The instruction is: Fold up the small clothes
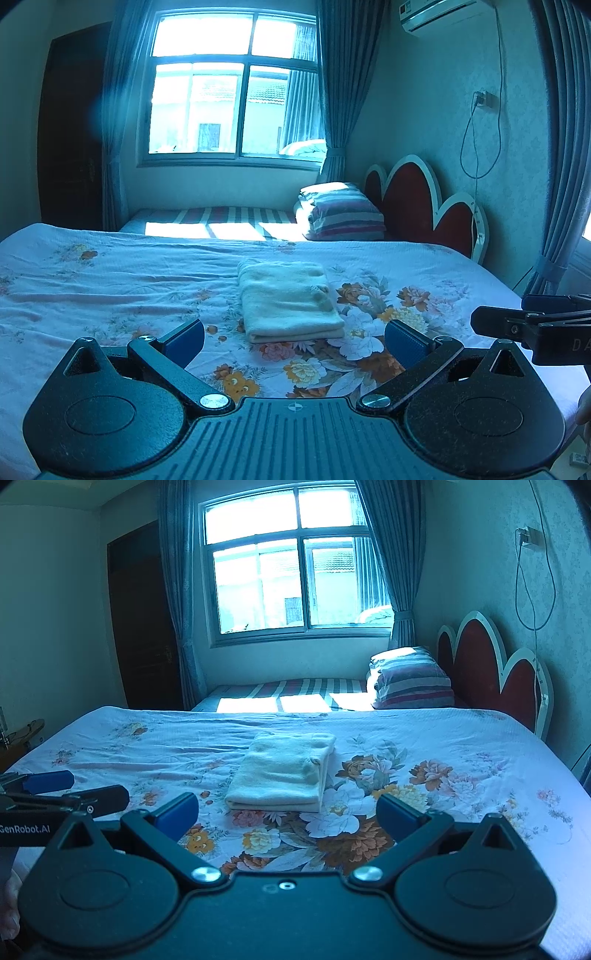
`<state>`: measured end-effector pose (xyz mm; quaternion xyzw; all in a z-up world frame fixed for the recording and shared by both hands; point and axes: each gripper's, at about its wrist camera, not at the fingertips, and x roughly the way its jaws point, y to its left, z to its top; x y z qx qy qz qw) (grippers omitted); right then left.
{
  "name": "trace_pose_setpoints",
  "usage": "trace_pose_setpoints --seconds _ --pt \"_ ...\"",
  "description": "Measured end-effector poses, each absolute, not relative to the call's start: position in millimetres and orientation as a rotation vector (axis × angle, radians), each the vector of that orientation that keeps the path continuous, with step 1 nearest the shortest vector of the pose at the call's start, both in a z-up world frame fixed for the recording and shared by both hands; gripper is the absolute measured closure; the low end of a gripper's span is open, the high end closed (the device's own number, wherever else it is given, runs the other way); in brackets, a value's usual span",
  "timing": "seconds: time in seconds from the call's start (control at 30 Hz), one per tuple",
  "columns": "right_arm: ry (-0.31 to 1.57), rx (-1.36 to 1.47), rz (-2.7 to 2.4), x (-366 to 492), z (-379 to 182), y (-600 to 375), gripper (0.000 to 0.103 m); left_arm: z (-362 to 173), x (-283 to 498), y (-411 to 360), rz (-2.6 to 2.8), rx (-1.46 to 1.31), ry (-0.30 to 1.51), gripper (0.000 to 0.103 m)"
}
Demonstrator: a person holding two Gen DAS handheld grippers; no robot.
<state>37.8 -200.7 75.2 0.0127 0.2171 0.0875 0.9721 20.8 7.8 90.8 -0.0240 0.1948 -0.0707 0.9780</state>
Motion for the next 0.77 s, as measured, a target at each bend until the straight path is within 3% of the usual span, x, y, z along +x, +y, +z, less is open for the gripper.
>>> trace_pose_setpoints --seconds 0.77 --pt "0.446 0.014 0.183 41.8 74.4 -203.5 0.001 89.4 25.3 0.7 -0.14 -0.061 0.382 0.0"
